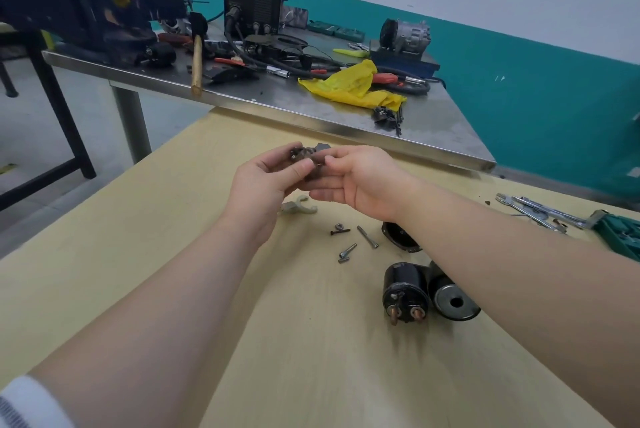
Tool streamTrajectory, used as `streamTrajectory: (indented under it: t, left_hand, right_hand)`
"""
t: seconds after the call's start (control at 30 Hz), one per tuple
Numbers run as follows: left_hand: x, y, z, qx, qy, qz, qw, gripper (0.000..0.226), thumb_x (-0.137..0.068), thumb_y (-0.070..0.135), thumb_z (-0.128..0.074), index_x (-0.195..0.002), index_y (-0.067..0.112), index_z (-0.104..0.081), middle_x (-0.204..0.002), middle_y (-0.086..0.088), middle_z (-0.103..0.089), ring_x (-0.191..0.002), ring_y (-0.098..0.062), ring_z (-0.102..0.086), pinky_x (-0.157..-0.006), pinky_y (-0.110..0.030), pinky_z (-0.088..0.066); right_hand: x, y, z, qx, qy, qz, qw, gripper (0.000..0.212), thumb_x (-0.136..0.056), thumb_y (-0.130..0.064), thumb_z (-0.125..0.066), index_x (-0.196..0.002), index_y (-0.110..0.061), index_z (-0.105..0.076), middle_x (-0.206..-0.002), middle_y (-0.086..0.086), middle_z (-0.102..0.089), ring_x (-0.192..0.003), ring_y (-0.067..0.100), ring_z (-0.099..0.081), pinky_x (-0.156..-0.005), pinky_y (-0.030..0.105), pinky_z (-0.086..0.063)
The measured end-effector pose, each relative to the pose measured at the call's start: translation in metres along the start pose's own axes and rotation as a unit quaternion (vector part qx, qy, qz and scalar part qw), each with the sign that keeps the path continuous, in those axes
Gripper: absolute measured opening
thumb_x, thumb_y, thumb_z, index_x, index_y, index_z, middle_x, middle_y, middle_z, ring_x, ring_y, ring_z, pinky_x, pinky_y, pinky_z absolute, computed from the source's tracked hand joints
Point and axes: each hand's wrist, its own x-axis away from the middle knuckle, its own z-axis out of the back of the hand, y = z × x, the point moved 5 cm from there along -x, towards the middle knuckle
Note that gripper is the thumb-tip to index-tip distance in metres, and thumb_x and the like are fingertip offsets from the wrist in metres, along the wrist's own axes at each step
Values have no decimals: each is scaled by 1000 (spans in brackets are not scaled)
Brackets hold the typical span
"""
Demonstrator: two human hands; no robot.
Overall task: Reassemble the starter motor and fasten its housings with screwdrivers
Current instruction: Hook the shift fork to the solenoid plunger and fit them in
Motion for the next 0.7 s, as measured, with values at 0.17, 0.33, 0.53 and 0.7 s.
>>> streamTrajectory:
  t: [0.17, 0.33, 0.53, 0.7]
  left_hand:
    - [-6, 4, 16, 124, 57, 15, 990, 44, -97, -1, -74, -138, 9, -61, -106, -9, -76, -97, -25, -75, -94, -39, -62]
    - [-8, 2, 18, 156, 69, 17, 985, 41, -101, -6, -67, -135, 12, -54, -113, -15, -74, -89, -29, -70, -93, -45, -63]
    - [-2, 5, 14, 99, 77, -1, 992, 42, -103, 2, -70, -138, 17, -52, -121, -13, -77, -89, -24, -70, -85, -43, -65]
    - [6, 9, 2, 46, 52, -25, 997, 44, -100, -2, -72, -136, 16, -54, -117, -9, -80, -92, -19, -74, -89, -39, -63]
  right_hand:
    - [-19, 1, -2, 528, 58, 74, 844, 38, -101, -23, -66, -139, -20, -67, -135, 2, -70, -124, 22, -66, -97, 31, -52]
    - [-34, 32, -27, 705, -42, 103, 700, 48, -95, -42, -70, -142, -35, -62, -135, 1, -58, -127, 26, -53, -101, 41, -50]
    - [-35, 34, -23, 704, 19, 132, 698, 23, -102, -34, -64, -122, -25, -68, -118, 1, -67, -115, 27, -61, -85, 40, -53]
    - [-3, 5, -2, 646, 65, 111, 752, 23, -106, -43, -59, -120, -26, -64, -110, -2, -69, -100, 25, -64, -84, 40, -54]
